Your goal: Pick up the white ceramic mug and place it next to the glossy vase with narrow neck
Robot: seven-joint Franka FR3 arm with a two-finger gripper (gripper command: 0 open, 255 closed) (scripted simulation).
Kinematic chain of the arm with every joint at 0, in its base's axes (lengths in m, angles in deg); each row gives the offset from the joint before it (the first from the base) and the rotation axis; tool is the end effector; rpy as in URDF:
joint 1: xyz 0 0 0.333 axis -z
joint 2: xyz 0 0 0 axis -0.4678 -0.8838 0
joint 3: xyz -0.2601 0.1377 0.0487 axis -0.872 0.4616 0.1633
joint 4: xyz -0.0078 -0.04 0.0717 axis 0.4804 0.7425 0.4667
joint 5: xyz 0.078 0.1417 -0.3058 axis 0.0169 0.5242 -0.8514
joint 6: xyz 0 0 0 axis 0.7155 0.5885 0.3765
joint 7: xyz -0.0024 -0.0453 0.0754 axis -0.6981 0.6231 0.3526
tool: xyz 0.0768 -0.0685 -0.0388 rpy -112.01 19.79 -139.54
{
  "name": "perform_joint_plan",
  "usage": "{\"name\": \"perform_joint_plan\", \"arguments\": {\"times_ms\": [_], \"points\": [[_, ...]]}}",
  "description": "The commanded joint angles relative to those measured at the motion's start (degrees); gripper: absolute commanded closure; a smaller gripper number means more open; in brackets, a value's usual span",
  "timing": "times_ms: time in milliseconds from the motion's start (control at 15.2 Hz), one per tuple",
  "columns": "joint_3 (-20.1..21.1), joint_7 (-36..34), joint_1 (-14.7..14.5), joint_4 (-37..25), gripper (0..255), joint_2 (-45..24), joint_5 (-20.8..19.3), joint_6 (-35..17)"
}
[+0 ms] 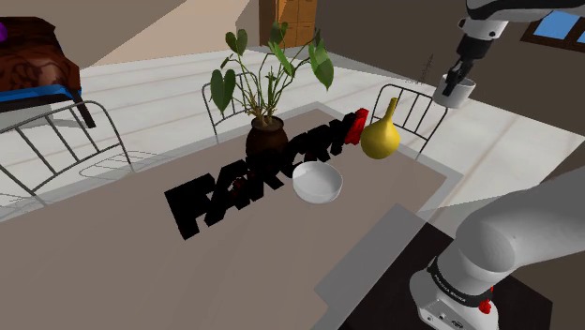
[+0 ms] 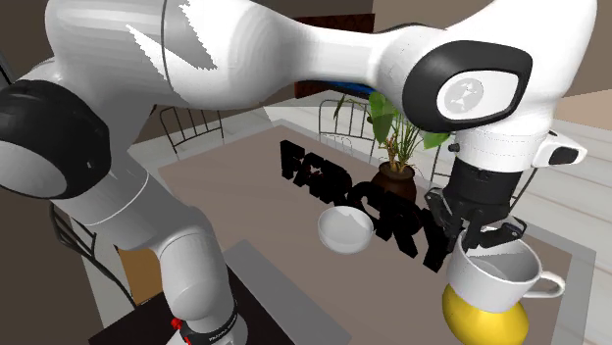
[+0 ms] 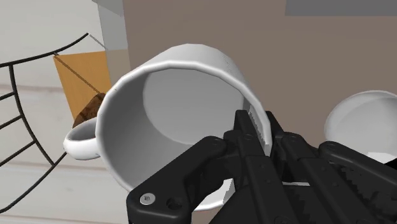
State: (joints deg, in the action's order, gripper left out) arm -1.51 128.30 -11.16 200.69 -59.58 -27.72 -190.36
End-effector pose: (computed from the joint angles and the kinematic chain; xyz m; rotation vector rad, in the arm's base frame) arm 0.2575 -0.3410 0.5722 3.0876 -0.0707 0.0729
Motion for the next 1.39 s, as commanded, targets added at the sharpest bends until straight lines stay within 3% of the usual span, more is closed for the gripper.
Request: {"name": "perform_joint_plan", "arguments": {"times_ms": [0,1320], "points": [[-0.95,1.15,0.17,-0.02,255,-0.73,0.08,-0.81],[-3.22,1.06,0.72,14.02,255,-2.3,-0.64,-16.36]]}}
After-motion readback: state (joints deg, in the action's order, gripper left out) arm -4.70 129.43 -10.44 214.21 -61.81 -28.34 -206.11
